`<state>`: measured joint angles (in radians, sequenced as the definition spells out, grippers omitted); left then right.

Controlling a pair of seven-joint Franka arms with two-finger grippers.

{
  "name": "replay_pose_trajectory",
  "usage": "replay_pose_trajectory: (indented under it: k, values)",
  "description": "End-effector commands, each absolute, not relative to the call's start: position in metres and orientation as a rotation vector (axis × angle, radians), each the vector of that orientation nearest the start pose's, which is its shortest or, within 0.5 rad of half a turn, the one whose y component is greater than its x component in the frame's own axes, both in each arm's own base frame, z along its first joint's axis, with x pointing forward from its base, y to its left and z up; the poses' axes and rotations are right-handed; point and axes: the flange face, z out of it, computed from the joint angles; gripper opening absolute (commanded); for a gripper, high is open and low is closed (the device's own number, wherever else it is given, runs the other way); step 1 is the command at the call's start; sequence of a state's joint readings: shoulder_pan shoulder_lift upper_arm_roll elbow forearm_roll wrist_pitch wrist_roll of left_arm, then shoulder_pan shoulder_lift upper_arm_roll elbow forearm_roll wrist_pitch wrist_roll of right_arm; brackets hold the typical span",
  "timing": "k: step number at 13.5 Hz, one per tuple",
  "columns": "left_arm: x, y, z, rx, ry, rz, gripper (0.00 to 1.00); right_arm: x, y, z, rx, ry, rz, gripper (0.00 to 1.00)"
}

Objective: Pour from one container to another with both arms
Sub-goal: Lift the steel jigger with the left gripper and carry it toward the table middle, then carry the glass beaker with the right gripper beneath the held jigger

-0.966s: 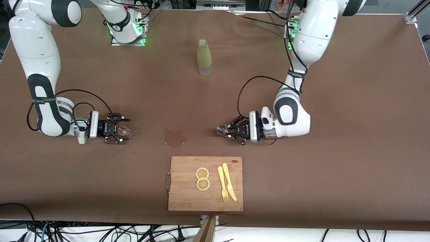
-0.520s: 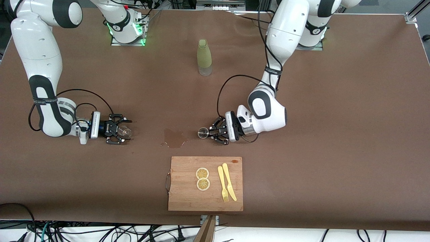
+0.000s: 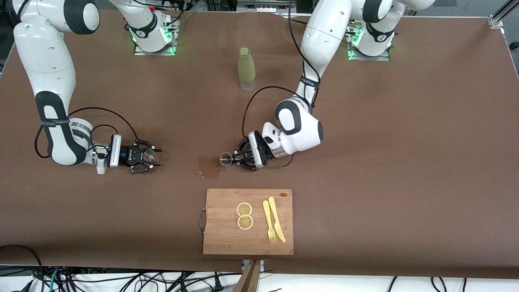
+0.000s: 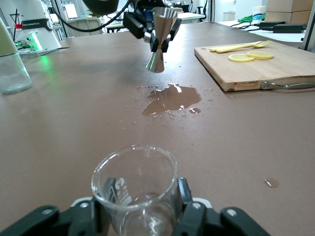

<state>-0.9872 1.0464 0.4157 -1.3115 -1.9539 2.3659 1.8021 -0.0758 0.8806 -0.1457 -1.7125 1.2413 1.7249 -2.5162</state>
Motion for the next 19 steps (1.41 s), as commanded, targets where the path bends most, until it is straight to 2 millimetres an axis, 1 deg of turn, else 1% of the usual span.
replay_pose_trajectory:
  k: [1, 3, 4, 6, 7, 8, 9, 11, 14, 16, 19]
  values:
    - [0.583, -0.496, 0.146, 1.880, -1.172, 0.898, 0.00, 0.600, -0.037, 0.070, -1.512, -1.440, -0.923, 0.49]
    - [0.580, -0.501, 0.146, 1.873, -1.179, 0.899, 0.00, 0.602, -0.037, 0.072, -1.510, -1.444, -0.926, 0.40]
    - [0.579, -0.501, 0.141, 1.877, -1.172, 0.895, 0.00, 0.607, -0.038, 0.076, -1.506, -1.458, -0.936, 0.36]
    - [0.579, -0.503, 0.138, 1.874, -1.174, 0.898, 0.00, 0.614, -0.037, 0.082, -1.504, -1.466, -0.942, 0.29]
    - [0.581, -0.503, 0.138, 1.874, -1.180, 0.906, 0.00, 0.615, -0.036, 0.083, -1.508, -1.462, -0.938, 0.27]
    - [0.582, -0.503, 0.137, 1.874, -1.182, 0.906, 0.00, 0.618, -0.036, 0.087, -1.507, -1.462, -0.940, 0.27]
    - [0.582, -0.504, 0.138, 1.872, -1.183, 0.909, 0.00, 0.623, -0.035, 0.091, -1.507, -1.466, -0.947, 0.25]
    - [0.583, -0.504, 0.139, 1.872, -1.181, 0.909, 0.00, 0.631, -0.028, 0.100, -1.510, -1.460, -0.937, 0.23]
    - [0.583, -0.504, 0.137, 1.873, -1.181, 0.907, 0.00, 0.652, -0.011, 0.122, -1.516, -1.446, -0.927, 0.23]
    - [0.583, -0.506, 0.138, 1.866, -1.171, 0.915, 0.00, 0.673, 0.009, 0.147, -1.514, -1.442, -0.922, 0.23]
    - [0.585, -0.504, 0.137, 1.871, -1.163, 0.920, 0.00, 0.689, 0.036, 0.166, -1.534, -1.405, -0.880, 0.23]
